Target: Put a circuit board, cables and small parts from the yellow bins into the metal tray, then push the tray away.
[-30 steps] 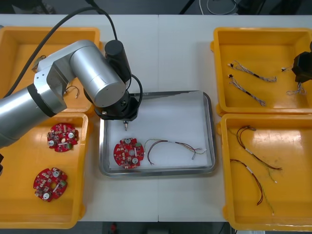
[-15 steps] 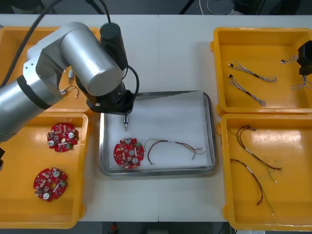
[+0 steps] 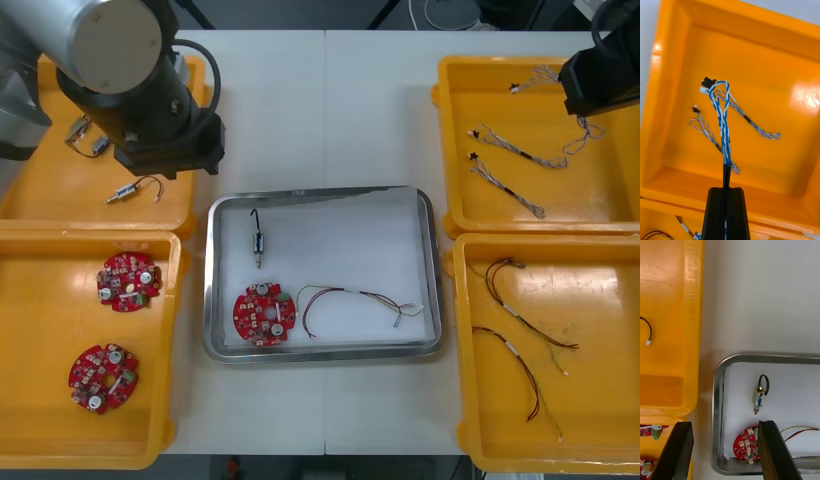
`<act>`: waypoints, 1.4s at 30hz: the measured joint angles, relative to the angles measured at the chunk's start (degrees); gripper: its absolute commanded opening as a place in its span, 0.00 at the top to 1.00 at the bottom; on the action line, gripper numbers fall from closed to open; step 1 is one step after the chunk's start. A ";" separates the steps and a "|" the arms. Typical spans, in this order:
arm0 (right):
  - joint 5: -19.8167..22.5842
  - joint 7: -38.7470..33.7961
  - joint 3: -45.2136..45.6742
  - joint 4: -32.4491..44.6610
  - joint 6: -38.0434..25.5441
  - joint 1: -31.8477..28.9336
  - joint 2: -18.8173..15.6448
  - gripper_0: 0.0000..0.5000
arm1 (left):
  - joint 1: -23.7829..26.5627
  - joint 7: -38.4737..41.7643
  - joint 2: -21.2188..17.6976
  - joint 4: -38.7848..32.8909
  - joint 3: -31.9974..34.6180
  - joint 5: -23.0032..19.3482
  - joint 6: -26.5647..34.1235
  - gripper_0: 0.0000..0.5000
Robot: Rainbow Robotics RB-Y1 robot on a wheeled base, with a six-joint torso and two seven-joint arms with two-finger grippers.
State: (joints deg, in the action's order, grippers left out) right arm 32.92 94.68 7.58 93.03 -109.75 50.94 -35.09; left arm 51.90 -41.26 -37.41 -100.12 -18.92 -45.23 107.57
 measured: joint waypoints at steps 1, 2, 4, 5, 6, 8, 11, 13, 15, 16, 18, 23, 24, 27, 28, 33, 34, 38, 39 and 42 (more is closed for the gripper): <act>1.43 0.00 -0.94 1.19 -0.02 -0.01 -0.04 1.00 | 0.01 0.00 -0.49 0.50 0.49 0.01 0.00 0.00; 2.80 0.00 -1.79 2.20 -0.02 -0.01 -0.08 1.00 | 0.02 0.00 -0.98 1.09 0.94 0.03 0.00 0.00; 5.42 0.00 -3.53 4.11 -0.03 -0.02 -0.10 1.00 | 0.02 -0.01 -2.09 2.85 1.87 0.19 -0.07 0.00; 6.70 0.00 -4.40 5.17 -0.03 -0.02 -0.11 1.00 | 0.03 -0.02 -2.63 3.82 2.35 0.28 -0.21 0.00; 7.79 0.00 -5.24 6.14 -0.03 -0.02 -0.12 1.00 | 0.03 -0.04 -3.13 4.85 2.80 0.33 -0.61 0.00; 9.59 0.00 -7.01 8.15 -0.03 -0.03 -0.12 1.00 | 0.03 -0.13 -4.10 6.79 3.69 0.39 -1.90 0.00; 11.37 0.00 -9.82 11.06 -0.04 -0.06 -0.11 1.00 | 0.04 -0.92 -5.45 9.39 4.79 0.48 -4.43 0.00; 11.81 0.00 -11.79 12.58 -0.04 -0.06 0.09 1.00 | 0.04 -2.59 -6.28 10.88 5.28 0.61 -6.40 0.00; 11.95 0.00 -13.76 13.71 -0.04 -0.06 0.54 1.00 | 0.04 -5.56 -6.98 12.30 5.67 0.63 -8.13 0.00; 11.99 0.00 -14.88 14.26 -0.04 -0.07 0.84 1.00 | 0.04 -7.89 -7.26 13.07 5.86 0.63 -9.20 0.00; 12.24 0.03 -17.23 15.12 -0.04 -0.07 1.44 1.00 | 0.04 -13.34 -7.64 14.53 6.30 0.63 -11.09 0.00; 12.51 0.49 -23.89 16.66 0.05 -0.07 2.49 1.00 | 0.16 -25.66 -8.41 18.56 7.21 0.61 -16.16 0.00; 12.51 0.95 -25.10 16.69 0.47 -0.07 2.77 1.00 | 0.25 -26.62 -8.61 19.51 7.27 0.58 -16.99 0.00; 11.75 6.71 -28.51 16.70 3.09 -0.09 3.79 1.00 | 0.98 -27.17 -8.88 23.02 7.29 0.50 -19.87 0.00; 10.78 9.96 -29.72 16.70 4.32 -0.09 4.15 1.00 | 1.30 -27.17 -8.88 24.42 7.29 0.46 -21.06 0.00; 7.33 19.60 -36.00 16.70 10.53 -0.09 5.19 1.00 | 2.55 -28.20 -8.90 30.91 7.30 0.22 -26.51 0.00; 6.92 19.59 -37.39 16.70 11.52 -0.10 5.23 1.00 | 2.74 -28.60 -8.90 32.14 7.30 0.17 -27.54 0.00; 5.38 19.60 -42.76 16.67 15.01 -0.18 5.28 1.00 | 3.06 -33.06 -8.90 35.79 7.30 0.08 -31.66 0.00; 4.96 19.60 -44.19 16.64 15.95 -0.30 5.28 1.00 | 3.07 -35.30 -8.90 36.70 7.30 0.08 -32.88 0.00; 4.27 19.62 -47.76 15.86 18.35 -0.61 5.29 1.00 | 3.07 -42.14 -8.90 39.22 7.30 0.05 -35.99 0.00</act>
State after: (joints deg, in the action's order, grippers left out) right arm 37.19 114.30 -40.18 108.89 -91.40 50.33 -29.81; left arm 54.98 -83.41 -46.31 -60.91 -11.61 -45.18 71.58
